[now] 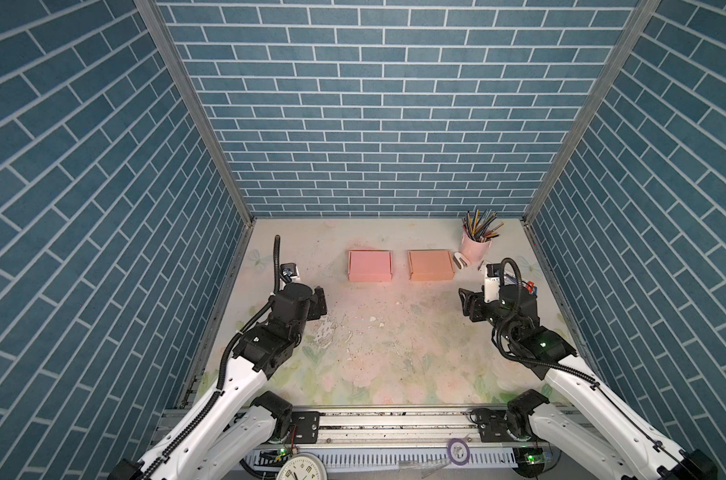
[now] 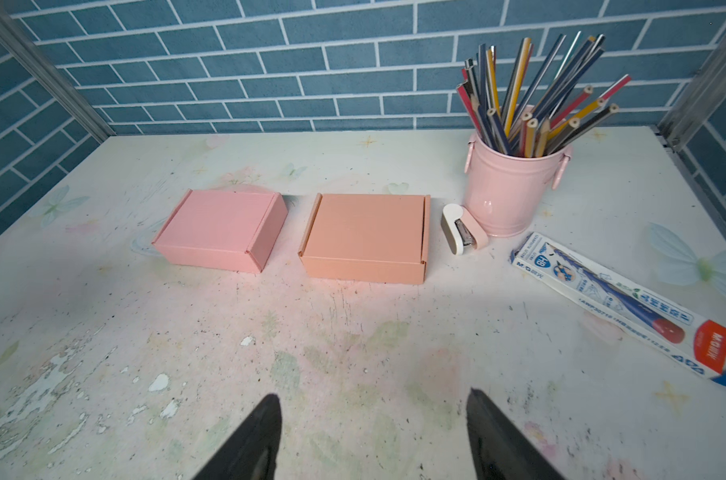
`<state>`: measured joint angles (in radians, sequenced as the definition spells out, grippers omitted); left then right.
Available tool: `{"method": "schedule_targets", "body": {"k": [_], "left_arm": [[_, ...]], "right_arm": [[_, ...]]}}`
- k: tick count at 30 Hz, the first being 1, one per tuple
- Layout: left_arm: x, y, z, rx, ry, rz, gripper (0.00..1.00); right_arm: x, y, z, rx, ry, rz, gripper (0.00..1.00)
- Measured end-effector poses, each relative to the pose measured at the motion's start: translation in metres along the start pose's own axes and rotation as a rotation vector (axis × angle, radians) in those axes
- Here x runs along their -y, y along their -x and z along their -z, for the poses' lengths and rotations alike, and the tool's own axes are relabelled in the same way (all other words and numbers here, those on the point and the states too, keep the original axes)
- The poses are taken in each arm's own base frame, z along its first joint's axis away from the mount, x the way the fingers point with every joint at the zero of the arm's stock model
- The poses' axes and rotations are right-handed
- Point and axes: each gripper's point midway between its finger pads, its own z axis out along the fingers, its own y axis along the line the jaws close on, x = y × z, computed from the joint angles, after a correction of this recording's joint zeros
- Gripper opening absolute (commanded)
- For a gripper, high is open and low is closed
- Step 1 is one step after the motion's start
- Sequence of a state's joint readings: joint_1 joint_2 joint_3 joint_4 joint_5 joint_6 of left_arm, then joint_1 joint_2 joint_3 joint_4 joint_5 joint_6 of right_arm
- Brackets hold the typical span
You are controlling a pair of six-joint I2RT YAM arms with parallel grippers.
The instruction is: Fold the paper box
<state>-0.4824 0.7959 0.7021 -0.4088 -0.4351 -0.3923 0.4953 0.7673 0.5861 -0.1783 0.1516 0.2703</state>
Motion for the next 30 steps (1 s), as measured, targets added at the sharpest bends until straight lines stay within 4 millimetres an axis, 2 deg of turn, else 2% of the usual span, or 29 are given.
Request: {"method": "schedule_targets", "body": {"k": [1, 2, 7, 15, 23, 30], "left_arm": [[-0.003, 0.000, 0.000, 0.007, 0.014, -0.008, 0.88], [-0.006, 0.000, 0.000, 0.013, 0.027, -0.019, 0.88], [-0.015, -0.004, 0.000, 0.038, 0.067, -0.056, 0.88], [-0.027, -0.014, -0.002, 0.078, 0.105, -0.110, 0.88], [-0.033, -0.025, -0.005, 0.160, 0.099, -0.129, 0.88], [-0.040, -0.045, -0.018, 0.196, 0.131, -0.134, 0.88]], "right_arm": [[0.002, -0.001, 0.001, 0.004, -0.008, -0.003, 0.88], [0.006, -0.002, 0.003, 0.008, -0.020, -0.008, 0.90], [0.022, -0.008, 0.010, 0.028, -0.079, -0.008, 0.92], [0.044, -0.001, 0.026, 0.121, -0.173, -0.030, 0.96], [0.076, -0.018, 0.032, 0.162, -0.335, -0.034, 0.96], [0.081, -0.031, 0.031, 0.190, -0.349, 0.047, 0.97]]}}
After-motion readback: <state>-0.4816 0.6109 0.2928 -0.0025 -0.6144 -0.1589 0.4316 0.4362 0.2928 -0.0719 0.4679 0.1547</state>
